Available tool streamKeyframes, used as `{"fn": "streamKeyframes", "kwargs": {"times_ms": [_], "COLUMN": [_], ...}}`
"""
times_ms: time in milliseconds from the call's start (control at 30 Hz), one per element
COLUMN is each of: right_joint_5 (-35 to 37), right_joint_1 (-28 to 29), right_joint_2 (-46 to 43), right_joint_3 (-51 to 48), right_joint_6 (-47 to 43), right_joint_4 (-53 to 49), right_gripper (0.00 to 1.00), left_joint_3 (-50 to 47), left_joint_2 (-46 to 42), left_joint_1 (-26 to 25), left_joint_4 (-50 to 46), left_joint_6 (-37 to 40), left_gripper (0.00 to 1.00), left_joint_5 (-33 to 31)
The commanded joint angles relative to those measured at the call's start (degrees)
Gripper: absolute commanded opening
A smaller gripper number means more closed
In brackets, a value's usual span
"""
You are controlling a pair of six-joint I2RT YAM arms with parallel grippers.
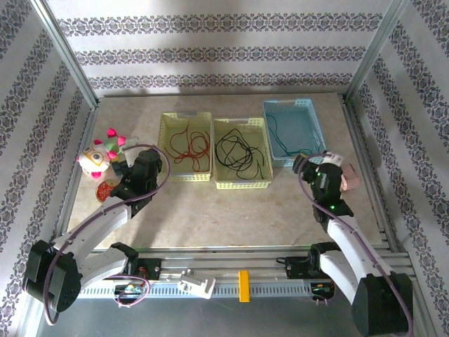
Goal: Untangle the cables
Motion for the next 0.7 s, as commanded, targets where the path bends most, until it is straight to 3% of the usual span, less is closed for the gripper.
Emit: {"fn": "streamKeyframes", "kwargs": {"times_ms": [0, 100, 167, 233, 267, 367, 433, 567, 600, 633, 667], "right_joint_5": [10.91, 14.15, 17.45, 15.67, 15.58, 8.94, 5.09, -6.96, -8.93, -10.22, -10.23], "right_joint_1": [0.71, 0.82, 1.53, 2.5, 2.54, -1.79, -2.36, -3.56, -3.8, -4.07, -4.47], "right_joint_2": [6.51, 16.22, 22.27, 24.65, 26.25, 32.42, 29.26, 38.3, 38.57, 36.11, 35.53], "right_joint_3": [-0.52, -1.71, -1.54, 1.81, 1.31, -3.14, -1.99, -3.33, -2.89, -2.22, -1.99], "right_joint_6": [-8.07, -5.89, -6.86, -13.04, -15.4, -13.71, -13.4, -16.7, -17.05, -17.26, -16.9], "right_joint_4": [10.72, 19.16, 27.03, 26.37, 30.78, 46.59, 38.43, 51.45, 52.14, 46.34, 44.59], "right_gripper": [0.98, 0.98, 0.98, 0.98, 0.98, 0.98, 0.98, 0.98, 0.98, 0.98, 0.98], "left_joint_3": [-6.63, -10.74, -11.73, -11.48, -10.59, -10.66, -10.26, -9.61, -9.72, -11.07, -12.13], "left_joint_2": [1.19, 7.32, 12.35, 16.94, 18.08, 21.34, 22.49, 24.24, 25.03, 26.53, 28.51], "left_joint_1": [1.79, 2.17, 3.02, 3.42, 3.48, 4.78, 6.58, 9.59, 10.18, 11.45, 12.25], "left_joint_4": [14.55, 25.6, 28.58, 31.22, 31.01, 39.38, 41.15, 44.19, 45.46, 49.81, 54.94], "left_joint_6": [16.37, 24.72, 23.77, 24.49, 25.14, 27.78, 27.85, 26.09, 24.92, 23.99, 24.11], "left_gripper": [0.99, 0.99, 0.99, 0.99, 0.99, 0.99, 0.99, 0.99, 0.99, 0.99, 0.99], "left_joint_5": [-4.83, -6.32, -6.21, -4.45, -1.95, 4.96, 13.16, 22.49, 23.55, 27.4, 26.56]}}
